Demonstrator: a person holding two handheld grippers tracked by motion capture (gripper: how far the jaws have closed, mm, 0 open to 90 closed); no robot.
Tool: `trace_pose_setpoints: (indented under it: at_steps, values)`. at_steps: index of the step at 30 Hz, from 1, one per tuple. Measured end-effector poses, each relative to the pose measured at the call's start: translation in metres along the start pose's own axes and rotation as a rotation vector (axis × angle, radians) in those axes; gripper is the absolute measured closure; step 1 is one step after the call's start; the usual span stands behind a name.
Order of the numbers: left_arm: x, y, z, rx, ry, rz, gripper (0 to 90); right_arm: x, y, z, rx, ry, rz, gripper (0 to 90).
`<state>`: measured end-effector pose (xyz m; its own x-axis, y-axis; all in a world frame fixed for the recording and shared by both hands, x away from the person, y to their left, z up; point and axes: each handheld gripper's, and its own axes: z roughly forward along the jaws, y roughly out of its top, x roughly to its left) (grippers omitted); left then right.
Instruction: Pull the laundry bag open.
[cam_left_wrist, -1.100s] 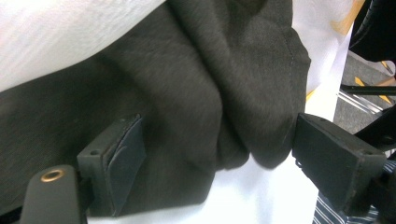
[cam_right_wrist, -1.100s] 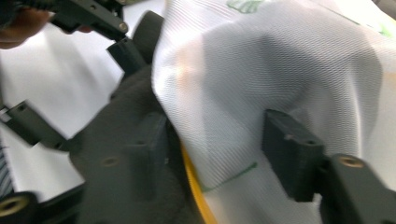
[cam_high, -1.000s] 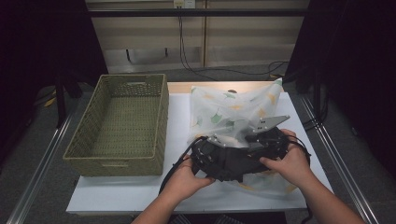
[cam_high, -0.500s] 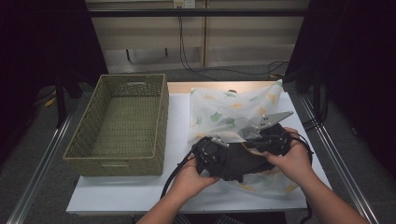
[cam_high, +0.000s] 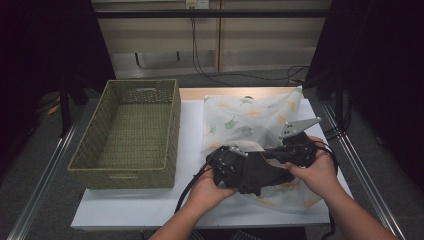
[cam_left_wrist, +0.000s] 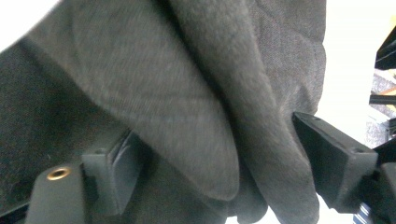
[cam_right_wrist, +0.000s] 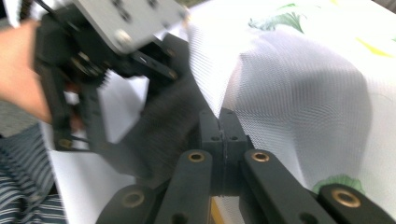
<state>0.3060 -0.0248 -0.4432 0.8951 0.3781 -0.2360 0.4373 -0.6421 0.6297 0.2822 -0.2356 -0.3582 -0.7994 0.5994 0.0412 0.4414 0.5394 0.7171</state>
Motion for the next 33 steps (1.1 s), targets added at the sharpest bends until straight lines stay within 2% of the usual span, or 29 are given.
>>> trace_pose_setpoints:
  at_steps: [1,4,5,6,8,9,11,14,17,19,22,27,31,33]
  values:
    - [-0.003,0.001,0.002,-0.001,0.027,0.009,24.6,0.001,0.001,-0.001,-0.001,-0.005,0.000,90.0]
    - [-0.006,0.002,0.004,0.019,0.079,0.071,39.3,-0.001,-0.001,0.001,-0.001,0.010,0.007,90.0]
    - [-0.007,0.001,0.005,0.004,0.089,0.064,44.6,-0.003,-0.002,0.001,-0.001,0.021,0.013,90.0]
    - [-0.006,0.001,0.004,0.017,0.088,0.076,50.9,-0.004,-0.003,0.002,-0.004,0.029,0.021,90.0]
    - [-0.005,0.001,0.003,0.005,0.080,0.072,63.9,-0.005,-0.004,0.002,-0.006,0.042,0.025,90.0]
    - [-0.005,0.001,0.002,0.005,0.091,0.087,69.4,-0.005,-0.005,0.001,-0.007,0.047,0.027,90.0]
    - [-0.006,0.001,0.000,-0.004,0.103,0.102,74.5,-0.005,-0.005,-0.001,-0.016,0.050,0.027,90.0]
    - [-0.007,0.002,-0.004,-0.031,0.105,0.083,76.6,-0.004,-0.005,-0.004,-0.025,0.054,0.019,90.0]
    - [-0.005,0.003,-0.007,-0.108,0.105,0.029,77.4,-0.004,-0.004,-0.006,-0.037,0.073,0.019,90.0]
    - [-0.005,0.005,-0.012,-0.140,0.119,0.020,77.7,-0.002,-0.003,-0.008,-0.043,0.085,0.015,90.0]
    - [-0.006,0.011,-0.017,-0.176,0.143,0.023,78.0,0.002,-0.003,-0.010,-0.049,0.088,0.002,90.0]
    - [-0.004,0.020,-0.027,-0.229,0.161,0.016,78.2,0.001,-0.003,-0.013,-0.057,0.109,0.009,90.0]
    - [-0.002,0.027,-0.033,-0.260,0.221,0.021,78.3,0.002,-0.003,-0.016,-0.065,0.123,0.008,90.0]
    - [0.001,0.030,-0.032,-0.293,0.246,0.025,78.3,0.002,-0.003,-0.017,-0.070,0.128,0.008,90.0]
